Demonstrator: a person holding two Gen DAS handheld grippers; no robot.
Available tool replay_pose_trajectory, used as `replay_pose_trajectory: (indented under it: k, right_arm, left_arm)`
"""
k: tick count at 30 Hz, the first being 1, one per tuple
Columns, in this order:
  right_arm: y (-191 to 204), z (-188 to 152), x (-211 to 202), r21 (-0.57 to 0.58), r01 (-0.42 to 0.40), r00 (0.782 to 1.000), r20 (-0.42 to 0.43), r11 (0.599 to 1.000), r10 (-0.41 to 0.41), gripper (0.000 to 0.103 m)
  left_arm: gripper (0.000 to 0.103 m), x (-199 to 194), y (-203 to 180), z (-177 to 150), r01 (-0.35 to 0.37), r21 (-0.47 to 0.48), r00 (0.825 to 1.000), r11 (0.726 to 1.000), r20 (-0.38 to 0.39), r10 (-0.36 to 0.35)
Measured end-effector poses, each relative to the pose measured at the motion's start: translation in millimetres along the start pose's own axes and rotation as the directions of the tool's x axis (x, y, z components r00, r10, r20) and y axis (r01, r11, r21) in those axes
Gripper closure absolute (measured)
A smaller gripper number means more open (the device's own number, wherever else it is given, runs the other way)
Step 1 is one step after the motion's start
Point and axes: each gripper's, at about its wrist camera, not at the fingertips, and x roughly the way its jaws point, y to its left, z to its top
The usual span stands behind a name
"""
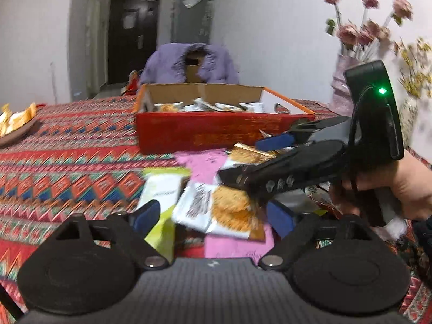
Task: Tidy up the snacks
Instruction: 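Lower both open grippers over the snack pile toward the packets, then grasp a white pumpkin-seed crisp packet with the left gripper while the right grasps a gold packet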
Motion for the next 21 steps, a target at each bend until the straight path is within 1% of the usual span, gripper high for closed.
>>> replay_pose_trajectory:
  k: [2, 3, 4, 5, 6, 7, 8, 9, 10, 12, 14, 16, 17, 18, 20, 21]
  right_arm:
    - [2.0, -3.0, -4.3, -0.02, 0.005, 1.0, -0.012, 1.0, -0.006, 0.026]
    - [1.6, -5.0, -7.8, -0.023, 0.009, 1.0, -0.012, 1.0, -0.009, 0.028]
    - [-1.1, -6.7, -11.9, -0.011, 0.017, 1.0, -0.015, 1.0, -0.017, 0.03]
    - [-3.5, -9.4, -16.9, 0.002, 0.017, 1.0, -0.018, 1.0, -0.017, 0.035]
    - [-6.6, -12.3, -23.7, 0.015, 0.019, 1.0, -0.01, 1.0, -0.019, 0.043]
    - [-10.2, -15.2, -32.5, 0.036, 0.021, 1.0, -0.005, 0.999, -0.021, 0.046]
    - [-14.2, -18.7, -39.1, 0.061, 0.022, 1.0, -0.009, 0.998, -0.022, 0.046]
    - [-17.3, -22.9, -44.9, 0.079, 0.023, 1.0, -0.009, 0.997, -0.023, 0.046]
    - [-20.5, -26.6, -50.0, 0.089, 0.027, 1.0, -0.011, 0.996, -0.026, 0.046]
    - [-22.4, -33.0, -58.3, 0.104, 0.038, 0.999, -0.01, 0.994, -0.037, 0.046]
    - [-22.1, -39.6, -68.4, 0.123, 0.041, 0.999, -0.006, 0.992, -0.04, 0.046]
    - [-18.7, -45.7, -76.4, 0.125, 0.024, 1.0, -0.002, 0.992, -0.024, 0.046]
    - [-16.4, -48.4, -79.3, 0.122, 0.017, 1.0, 0.002, 0.992, -0.017, 0.044]
    - [-14.0, -50.7, -81.2, 0.118, 0.017, 1.0, 0.01, 0.993, -0.019, 0.043]
    - [-8.4, -55.5, -80.7, 0.098, 0.022, 1.0, 0.009, 0.995, -0.023, 0.034]
    - [-6.6, -57.2, -78.9, 0.091, 0.024, 1.0, 0.003, 0.996, -0.025, 0.034]
  left_arm:
    - [0.014, 12.4, -8.5, 2.2, 0.016, 0.053, 1.0, 0.998, -0.018, -0.015]
    - [0.014, 18.6, -12.2, 1.1, 0.017, 0.081, 0.999, 0.997, -0.029, -0.015]
    - [0.015, 24.5, -14.5, 1.2, 0.003, 0.097, 0.999, 0.995, -0.044, 0.001]
    - [0.015, 29.7, -16.0, 1.4, -0.009, 0.109, 0.999, 0.994, -0.052, 0.015]
    - [0.017, 33.4, -16.3, 2.2, -0.017, 0.111, 0.998, 0.994, -0.051, 0.023]
    - [0.022, 35.2, -15.5, 2.6, -0.019, 0.108, 0.999, 0.994, -0.048, 0.025]
    - [0.024, 36.3, -15.4, 3.7, -0.021, 0.104, 0.999, 0.994, -0.043, 0.025]
    - [0.032, 36.7, -14.8, 3.4, -0.025, 0.1, 0.999, 0.995, -0.04, 0.029]
    - [0.035, 37.3, -15.5, 3.7, -0.022, 0.101, 0.999, 0.995, -0.04, 0.026]
    - [0.039, 36.6, -17.2, 2.4, 0.008, 0.103, 0.998, 0.995, -0.066, -0.001]
    - [0.039, 31.5, -21.5, 0.3, 0.01, 0.093, 0.997, 0.996, -0.075, -0.003]
    - [0.039, 24.1, -26.8, -3.4, 0.032, 0.098, 0.996, 0.995, -0.085, -0.023]
    - [0.039, 20.2, -30.0, -6.2, 0.033, 0.094, 0.996, 0.995, -0.086, -0.024]
    - [0.039, 16.6, -32.8, -9.2, 0.026, 0.096, 0.997, 0.995, -0.081, -0.018]
    - [0.039, 10.6, -37.1, -12.8, 0.007, 0.107, 0.997, 0.994, -0.079, 0.002]
    - [0.04, 7.6, -37.4, -12.9, 0.0, 0.103, 0.997, 0.995, -0.083, 0.009]
